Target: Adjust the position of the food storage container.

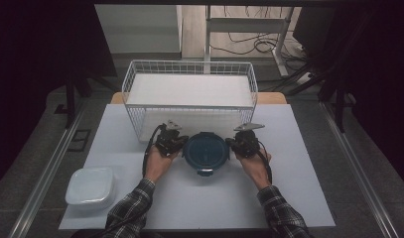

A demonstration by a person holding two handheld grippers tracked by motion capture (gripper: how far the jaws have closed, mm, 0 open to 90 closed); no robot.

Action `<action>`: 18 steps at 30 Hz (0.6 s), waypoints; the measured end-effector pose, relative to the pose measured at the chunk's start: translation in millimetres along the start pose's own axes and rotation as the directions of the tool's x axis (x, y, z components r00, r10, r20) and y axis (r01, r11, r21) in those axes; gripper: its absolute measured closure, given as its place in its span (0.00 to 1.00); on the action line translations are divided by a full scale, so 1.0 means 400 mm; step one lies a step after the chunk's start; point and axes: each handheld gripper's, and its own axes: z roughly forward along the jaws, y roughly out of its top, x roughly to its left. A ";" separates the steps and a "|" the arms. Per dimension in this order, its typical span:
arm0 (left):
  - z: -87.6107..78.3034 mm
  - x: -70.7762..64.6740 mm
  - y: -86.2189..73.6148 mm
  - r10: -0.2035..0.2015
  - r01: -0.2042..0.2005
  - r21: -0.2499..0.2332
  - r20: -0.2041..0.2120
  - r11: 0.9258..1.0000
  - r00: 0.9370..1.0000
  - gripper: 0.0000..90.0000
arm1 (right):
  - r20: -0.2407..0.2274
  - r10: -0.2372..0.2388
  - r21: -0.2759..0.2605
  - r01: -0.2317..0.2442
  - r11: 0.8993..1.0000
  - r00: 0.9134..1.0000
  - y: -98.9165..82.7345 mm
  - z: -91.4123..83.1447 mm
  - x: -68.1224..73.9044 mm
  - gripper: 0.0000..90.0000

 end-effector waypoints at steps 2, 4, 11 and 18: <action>-0.010 -0.010 -0.008 0.014 -0.014 0.005 -0.008 1.000 1.000 1.00 | -0.013 -0.002 0.004 0.002 1.000 1.000 -0.004 -0.006 0.004 1.00; -0.016 -0.016 -0.013 0.022 -0.022 0.008 -0.011 1.000 1.000 1.00 | -0.018 -0.005 0.006 0.005 1.000 1.000 -0.008 -0.010 0.008 1.00; -0.069 -0.053 -0.055 0.077 -0.076 0.031 -0.019 0.997 0.997 1.00 | -0.038 -0.034 0.005 0.034 0.999 0.999 -0.044 -0.047 0.062 1.00; -0.110 -0.060 -0.094 0.073 -0.073 0.036 0.007 0.997 0.997 1.00 | -0.052 -0.056 0.006 0.057 0.998 0.997 -0.066 -0.068 0.109 1.00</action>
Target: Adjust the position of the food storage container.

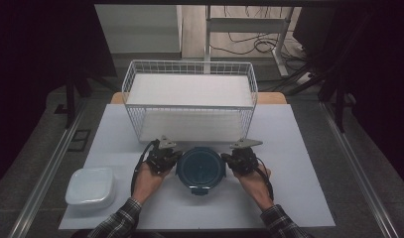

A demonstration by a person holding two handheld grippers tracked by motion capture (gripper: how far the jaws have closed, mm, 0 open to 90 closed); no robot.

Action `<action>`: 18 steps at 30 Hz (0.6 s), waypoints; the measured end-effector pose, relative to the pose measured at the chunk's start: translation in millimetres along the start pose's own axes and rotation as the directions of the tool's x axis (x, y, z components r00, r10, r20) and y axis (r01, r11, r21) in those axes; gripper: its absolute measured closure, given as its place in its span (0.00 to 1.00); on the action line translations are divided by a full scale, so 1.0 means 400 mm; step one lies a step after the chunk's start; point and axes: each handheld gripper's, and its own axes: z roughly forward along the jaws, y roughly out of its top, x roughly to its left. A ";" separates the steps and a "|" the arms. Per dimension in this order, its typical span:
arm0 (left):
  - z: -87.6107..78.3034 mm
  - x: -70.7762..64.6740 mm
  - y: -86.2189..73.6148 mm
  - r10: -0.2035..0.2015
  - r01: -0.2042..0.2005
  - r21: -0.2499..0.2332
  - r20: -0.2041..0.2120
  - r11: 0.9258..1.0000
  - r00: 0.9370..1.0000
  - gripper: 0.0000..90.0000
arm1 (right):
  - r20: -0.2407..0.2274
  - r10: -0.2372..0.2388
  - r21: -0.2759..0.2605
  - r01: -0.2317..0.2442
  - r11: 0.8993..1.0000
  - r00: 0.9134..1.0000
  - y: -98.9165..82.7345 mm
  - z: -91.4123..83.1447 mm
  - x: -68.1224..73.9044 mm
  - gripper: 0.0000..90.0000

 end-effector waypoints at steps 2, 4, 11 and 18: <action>-0.015 -0.009 -0.014 0.004 -0.004 0.003 -0.001 1.000 1.000 1.00 | -0.005 -0.007 0.001 0.007 1.000 1.000 -0.009 -0.008 0.020 1.00; -0.023 -0.017 -0.023 -0.010 0.010 -0.004 0.001 1.000 1.000 1.00 | -0.014 -0.003 0.001 0.003 1.000 1.000 -0.018 -0.017 0.033 1.00; -0.046 -0.025 -0.054 -0.052 0.054 -0.028 0.053 0.998 0.997 1.00 | -0.037 -0.008 0.006 0.008 1.000 0.999 -0.043 -0.043 0.068 1.00; -0.154 -0.033 -0.115 -0.119 0.125 -0.114 0.058 0.986 0.991 1.00 | -0.044 -0.006 -0.005 0.006 1.000 0.999 -0.057 -0.055 0.079 1.00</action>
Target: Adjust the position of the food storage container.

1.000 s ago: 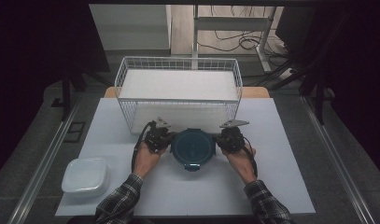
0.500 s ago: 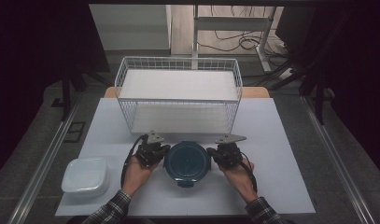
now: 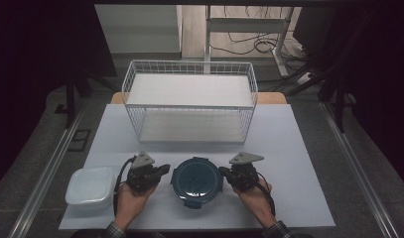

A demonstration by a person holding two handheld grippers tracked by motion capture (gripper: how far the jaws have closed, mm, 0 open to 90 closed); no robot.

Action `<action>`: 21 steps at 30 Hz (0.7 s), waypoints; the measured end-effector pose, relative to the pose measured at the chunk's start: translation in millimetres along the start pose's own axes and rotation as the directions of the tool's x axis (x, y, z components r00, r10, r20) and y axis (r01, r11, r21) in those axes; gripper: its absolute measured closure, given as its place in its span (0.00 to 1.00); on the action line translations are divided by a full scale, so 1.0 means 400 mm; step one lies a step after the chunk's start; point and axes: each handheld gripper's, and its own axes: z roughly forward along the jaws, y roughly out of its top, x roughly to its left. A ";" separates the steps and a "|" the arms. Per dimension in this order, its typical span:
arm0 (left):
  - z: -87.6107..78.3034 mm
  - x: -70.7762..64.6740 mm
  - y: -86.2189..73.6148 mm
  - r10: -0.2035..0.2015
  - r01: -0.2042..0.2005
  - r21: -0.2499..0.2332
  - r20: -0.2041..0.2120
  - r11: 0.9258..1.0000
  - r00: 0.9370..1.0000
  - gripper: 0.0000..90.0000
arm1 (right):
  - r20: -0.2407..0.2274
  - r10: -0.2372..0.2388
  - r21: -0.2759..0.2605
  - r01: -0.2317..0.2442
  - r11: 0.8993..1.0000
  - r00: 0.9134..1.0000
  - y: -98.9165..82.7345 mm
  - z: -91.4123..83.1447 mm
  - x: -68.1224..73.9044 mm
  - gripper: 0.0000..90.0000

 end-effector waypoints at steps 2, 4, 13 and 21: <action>-0.025 -0.014 -0.043 -0.005 0.005 0.018 0.001 1.000 1.000 1.00 | 0.004 0.001 -0.001 -0.001 1.000 1.000 -0.003 -0.003 0.004 1.00; -0.036 -0.029 -0.073 -0.016 0.016 0.033 0.005 0.999 1.000 1.00 | 0.007 0.001 0.004 -0.001 1.000 1.000 -0.005 -0.008 0.008 1.00; -0.018 -0.048 -0.076 0.062 -0.057 0.080 -0.066 0.995 0.996 1.00 | -0.002 -0.016 0.011 0.016 1.000 1.000 -0.025 -0.041 0.021 1.00; 0.048 -0.009 -0.026 0.004 -0.004 0.050 -0.005 0.999 1.000 1.00 | -0.044 -0.016 0.003 0.016 1.000 0.999 -0.078 -0.115 0.075 1.00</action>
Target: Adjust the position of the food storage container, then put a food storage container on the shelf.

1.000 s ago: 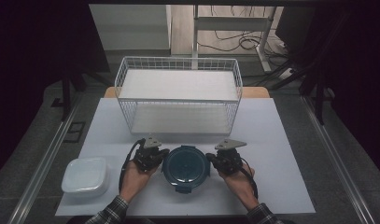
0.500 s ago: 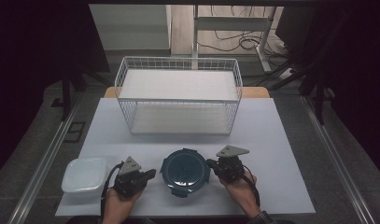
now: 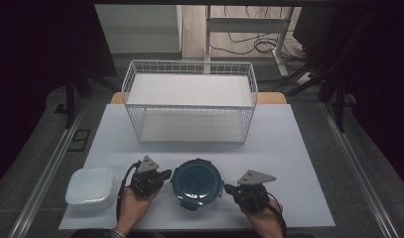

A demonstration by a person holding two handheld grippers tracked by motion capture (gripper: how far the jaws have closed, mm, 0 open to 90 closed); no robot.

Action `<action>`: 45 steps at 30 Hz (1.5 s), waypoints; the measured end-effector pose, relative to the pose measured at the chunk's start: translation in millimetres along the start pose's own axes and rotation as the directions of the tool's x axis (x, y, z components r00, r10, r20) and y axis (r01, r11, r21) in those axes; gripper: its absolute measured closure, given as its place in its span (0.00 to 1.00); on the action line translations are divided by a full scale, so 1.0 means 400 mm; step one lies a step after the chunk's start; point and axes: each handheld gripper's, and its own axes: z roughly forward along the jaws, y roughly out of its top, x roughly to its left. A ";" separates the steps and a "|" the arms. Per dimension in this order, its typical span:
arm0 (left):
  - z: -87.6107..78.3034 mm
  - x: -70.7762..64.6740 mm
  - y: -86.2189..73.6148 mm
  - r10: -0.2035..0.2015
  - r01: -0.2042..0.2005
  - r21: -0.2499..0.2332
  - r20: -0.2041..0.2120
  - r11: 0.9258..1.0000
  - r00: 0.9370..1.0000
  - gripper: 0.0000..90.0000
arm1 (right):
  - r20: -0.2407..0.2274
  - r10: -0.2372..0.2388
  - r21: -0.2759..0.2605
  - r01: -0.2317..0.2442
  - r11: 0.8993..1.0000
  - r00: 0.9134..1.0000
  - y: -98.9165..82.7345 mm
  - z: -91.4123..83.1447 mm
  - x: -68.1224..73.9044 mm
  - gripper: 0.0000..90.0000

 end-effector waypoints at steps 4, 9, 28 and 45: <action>-0.001 -0.012 0.002 0.017 -0.017 0.012 -0.015 1.000 1.000 1.00 | -0.078 0.015 0.035 -0.012 0.999 0.997 -0.030 -0.009 0.041 0.99; -0.017 -0.022 -0.010 0.017 -0.017 0.017 -0.010 1.000 1.000 1.00 | -0.078 -0.044 0.075 0.050 0.996 0.996 -0.019 0.028 0.056 0.99; -0.103 -0.003 -0.058 0.000 0.000 -0.038 0.015 0.999 1.000 0.58 | 0.003 -0.038 0.022 0.038 0.999 0.999 -0.013 -0.002 -0.044 0.74; -0.069 0.026 -0.066 -0.029 0.028 0.015 0.076 0.999 0.997 0.15 | 0.030 0.069 0.017 -0.069 0.997 0.997 -0.006 0.002 -0.072 0.18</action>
